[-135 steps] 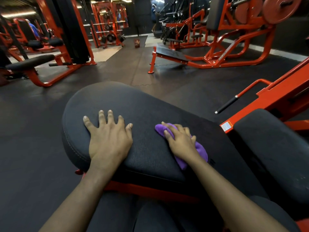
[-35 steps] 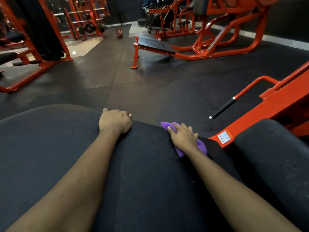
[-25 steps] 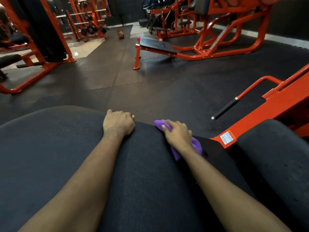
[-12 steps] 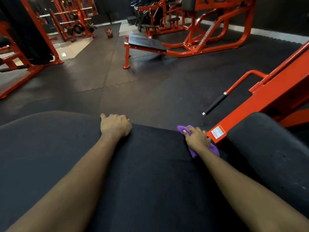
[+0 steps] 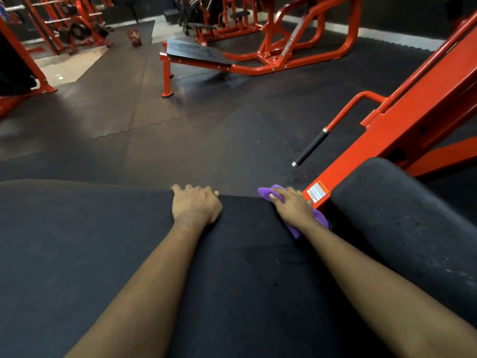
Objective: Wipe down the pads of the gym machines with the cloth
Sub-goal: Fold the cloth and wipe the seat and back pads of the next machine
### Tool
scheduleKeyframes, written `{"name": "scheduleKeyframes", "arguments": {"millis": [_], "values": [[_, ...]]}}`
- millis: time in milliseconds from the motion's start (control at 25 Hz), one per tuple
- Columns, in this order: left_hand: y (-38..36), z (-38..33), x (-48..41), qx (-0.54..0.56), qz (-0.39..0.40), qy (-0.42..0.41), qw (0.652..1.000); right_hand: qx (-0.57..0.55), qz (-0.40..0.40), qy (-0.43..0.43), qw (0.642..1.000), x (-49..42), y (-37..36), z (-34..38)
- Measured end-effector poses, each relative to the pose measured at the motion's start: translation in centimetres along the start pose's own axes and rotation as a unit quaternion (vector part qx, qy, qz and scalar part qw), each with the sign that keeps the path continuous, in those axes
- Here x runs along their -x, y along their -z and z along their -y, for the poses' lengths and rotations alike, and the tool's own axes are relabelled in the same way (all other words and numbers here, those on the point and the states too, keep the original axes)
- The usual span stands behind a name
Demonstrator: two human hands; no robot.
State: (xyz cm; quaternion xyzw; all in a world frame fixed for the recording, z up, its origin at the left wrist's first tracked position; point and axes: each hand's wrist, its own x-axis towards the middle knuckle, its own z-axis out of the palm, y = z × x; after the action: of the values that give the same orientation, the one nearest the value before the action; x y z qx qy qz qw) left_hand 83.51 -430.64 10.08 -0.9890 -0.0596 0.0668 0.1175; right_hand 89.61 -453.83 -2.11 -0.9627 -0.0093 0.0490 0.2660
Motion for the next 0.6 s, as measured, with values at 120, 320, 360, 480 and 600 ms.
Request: {"name": "scheduleKeyframes", "arguments": {"millis": [120,320,360,480,600], "values": [[-0.2,-0.1,0.0,-0.001,-0.014,0.002,1.0,-0.025,-0.002,-0.057,0.998,-0.9,0.1,-3.4],[-0.2,-0.1,-0.1,-0.001,-0.022,0.0,1.0,-0.102,0.003,-0.141,0.985,-0.6,0.4,-7.4],[-0.2,-0.1,-0.1,0.001,-0.021,0.0,1.0,-0.102,-0.003,-0.149,0.984,-0.4,0.5,-7.4],[-0.3,-0.1,-0.1,0.005,-0.022,0.0,1.0,-0.078,-0.016,-0.18,0.981,-0.9,1.0,-5.8],[-0.3,-0.2,-0.1,0.009,-0.027,-0.001,1.0,-0.059,0.006,-0.118,0.991,-1.9,1.3,-2.0]]}}
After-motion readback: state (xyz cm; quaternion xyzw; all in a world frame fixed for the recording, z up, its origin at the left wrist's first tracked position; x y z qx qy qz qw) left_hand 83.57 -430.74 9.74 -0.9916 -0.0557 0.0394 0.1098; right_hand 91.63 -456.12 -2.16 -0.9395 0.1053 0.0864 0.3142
